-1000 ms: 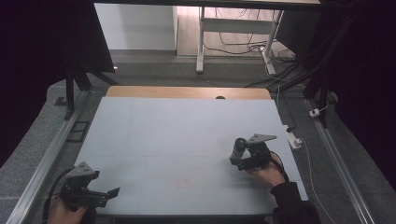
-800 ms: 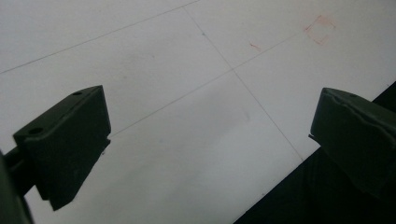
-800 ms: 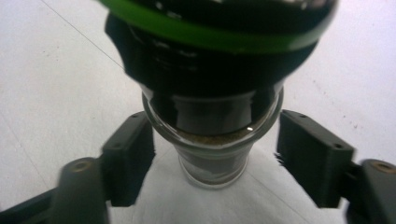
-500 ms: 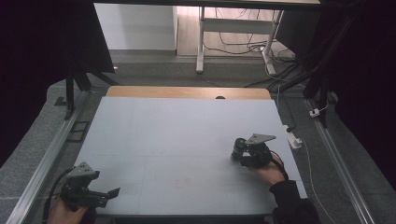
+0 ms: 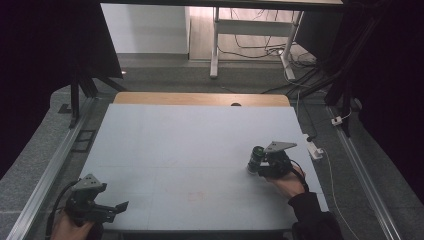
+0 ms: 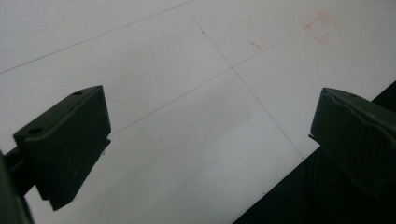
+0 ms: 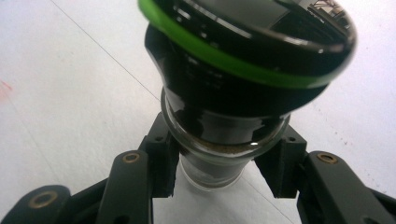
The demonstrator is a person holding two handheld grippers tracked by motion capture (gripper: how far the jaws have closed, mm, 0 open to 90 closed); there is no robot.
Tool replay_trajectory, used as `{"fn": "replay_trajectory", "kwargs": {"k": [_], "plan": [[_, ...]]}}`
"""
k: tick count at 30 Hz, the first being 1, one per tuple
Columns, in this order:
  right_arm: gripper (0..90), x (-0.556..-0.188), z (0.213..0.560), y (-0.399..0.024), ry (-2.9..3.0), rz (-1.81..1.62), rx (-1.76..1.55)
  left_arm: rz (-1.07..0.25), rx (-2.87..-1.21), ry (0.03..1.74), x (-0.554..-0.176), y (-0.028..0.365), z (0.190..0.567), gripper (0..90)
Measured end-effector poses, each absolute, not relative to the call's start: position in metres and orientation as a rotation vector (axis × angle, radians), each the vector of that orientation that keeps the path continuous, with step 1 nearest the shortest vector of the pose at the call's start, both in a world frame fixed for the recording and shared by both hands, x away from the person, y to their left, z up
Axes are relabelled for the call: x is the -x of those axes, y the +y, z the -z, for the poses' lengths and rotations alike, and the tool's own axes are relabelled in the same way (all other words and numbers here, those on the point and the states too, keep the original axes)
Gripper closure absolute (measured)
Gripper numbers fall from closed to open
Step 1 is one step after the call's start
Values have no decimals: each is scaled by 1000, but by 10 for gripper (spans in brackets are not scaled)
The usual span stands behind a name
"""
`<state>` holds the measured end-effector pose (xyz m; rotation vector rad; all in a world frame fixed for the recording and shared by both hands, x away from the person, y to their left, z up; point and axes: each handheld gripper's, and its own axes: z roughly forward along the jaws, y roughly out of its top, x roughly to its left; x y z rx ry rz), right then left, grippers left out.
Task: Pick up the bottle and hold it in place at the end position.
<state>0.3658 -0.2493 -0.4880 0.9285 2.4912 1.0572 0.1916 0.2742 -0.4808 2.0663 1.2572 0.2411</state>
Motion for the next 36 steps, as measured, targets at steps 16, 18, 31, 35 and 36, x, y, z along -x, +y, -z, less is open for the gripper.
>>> {"fn": "replay_trajectory", "kwargs": {"k": [16,18,31,35,36], "plan": [[528,-366,468,-230,2481,-1121,-941,-238,-2064,1262,-192,274,481,0],[527,-367,467,-227,2484,-1133,-941,-237,-2064,1262,-192,274,481,0],[527,-373,458,-196,2517,-1176,-890,-236,-2062,1261,-192,275,481,0],[527,-376,457,-186,2532,-1171,-861,-235,-2061,1262,-192,275,481,0],[527,-377,457,-184,2536,-1167,-848,-234,-2061,1262,-192,275,481,0]]}}
